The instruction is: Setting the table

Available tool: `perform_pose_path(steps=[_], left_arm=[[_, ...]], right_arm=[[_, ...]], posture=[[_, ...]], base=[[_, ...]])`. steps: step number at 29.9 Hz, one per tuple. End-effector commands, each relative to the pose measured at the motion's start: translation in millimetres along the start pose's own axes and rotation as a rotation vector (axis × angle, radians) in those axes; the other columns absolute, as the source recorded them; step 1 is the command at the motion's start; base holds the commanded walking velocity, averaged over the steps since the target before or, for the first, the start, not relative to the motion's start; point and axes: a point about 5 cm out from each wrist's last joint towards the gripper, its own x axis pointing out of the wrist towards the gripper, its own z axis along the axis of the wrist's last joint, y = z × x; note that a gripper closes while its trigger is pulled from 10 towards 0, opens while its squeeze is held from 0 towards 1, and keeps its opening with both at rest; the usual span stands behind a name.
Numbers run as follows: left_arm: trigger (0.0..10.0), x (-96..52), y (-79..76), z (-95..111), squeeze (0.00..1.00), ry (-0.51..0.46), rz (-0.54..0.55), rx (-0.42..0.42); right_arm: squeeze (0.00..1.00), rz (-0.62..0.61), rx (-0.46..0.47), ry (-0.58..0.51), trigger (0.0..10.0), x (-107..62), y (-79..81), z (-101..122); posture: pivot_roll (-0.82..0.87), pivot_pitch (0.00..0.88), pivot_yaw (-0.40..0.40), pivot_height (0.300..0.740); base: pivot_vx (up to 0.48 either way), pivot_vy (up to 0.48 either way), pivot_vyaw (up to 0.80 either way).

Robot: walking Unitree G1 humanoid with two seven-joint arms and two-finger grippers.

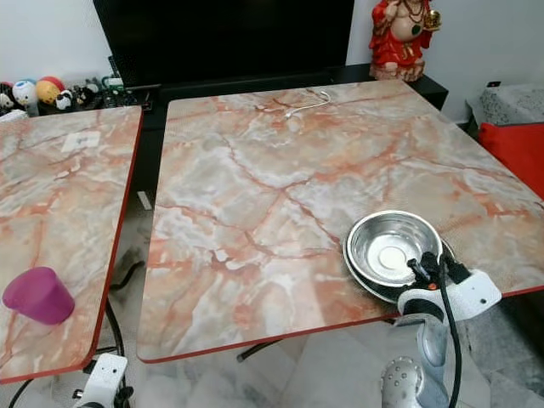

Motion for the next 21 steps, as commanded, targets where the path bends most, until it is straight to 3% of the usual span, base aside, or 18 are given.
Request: perform_pose_path(steps=[1,3,4,6,11,13,21], left_arm=[[10.0,-1.3,2.3,-4.6,0.0,0.015,0.007,0.002],[10.0,-1.3,2.3,-4.5,0.0,0.015,0.007,0.001],[10.0,-1.3,2.2,-4.4,0.0,0.014,0.007,0.001],[10.0,-1.2,1.9,-4.1,0.0,0.013,0.007,-0.002],[10.0,-1.0,1.0,-3.2,0.0,0.007,0.007,-0.005],[10.0,-0.9,0.9,-2.9,0.0,0.005,0.006,-0.006],[10.0,-0.8,0.6,-1.8,0.0,-0.002,0.007,-0.007]], right_arm=[[0.18,0.007,-0.004,0.007,10.0,0.6,2.4,-0.7],[0.18,0.007,-0.006,0.005,10.0,0.6,2.3,-0.3],[0.5,0.006,-0.005,0.004,10.0,0.6,1.9,0.1],[0.56,-0.001,-0.006,0.0,10.0,0.7,0.8,1.3],[0.51,-0.037,-0.017,-0.026,10.0,1.7,-4.4,5.9],[0.4,-0.044,-0.015,-0.034,10.0,1.8,-5.5,7.1],[0.41,-0.072,-0.015,-0.073,10.0,2.1,-9.8,13.3]], posture=[[0.11,0.0,0.001,0.74],[0.11,0.0,0.001,0.74],[0.11,0.0,0.0,0.74],[0.11,0.0,-0.001,0.74],[0.11,0.0,-0.002,0.74],[0.11,0.0,-0.002,0.74],[0.11,0.0,-0.002,0.74]], base=[[0.0,0.0,0.0],[0.0,0.0,0.0],[0.0,0.0,0.0],[0.0,0.0,0.0],[0.0,0.0,0.0],[0.0,0.0,0.0],[0.0,0.0,0.0]])
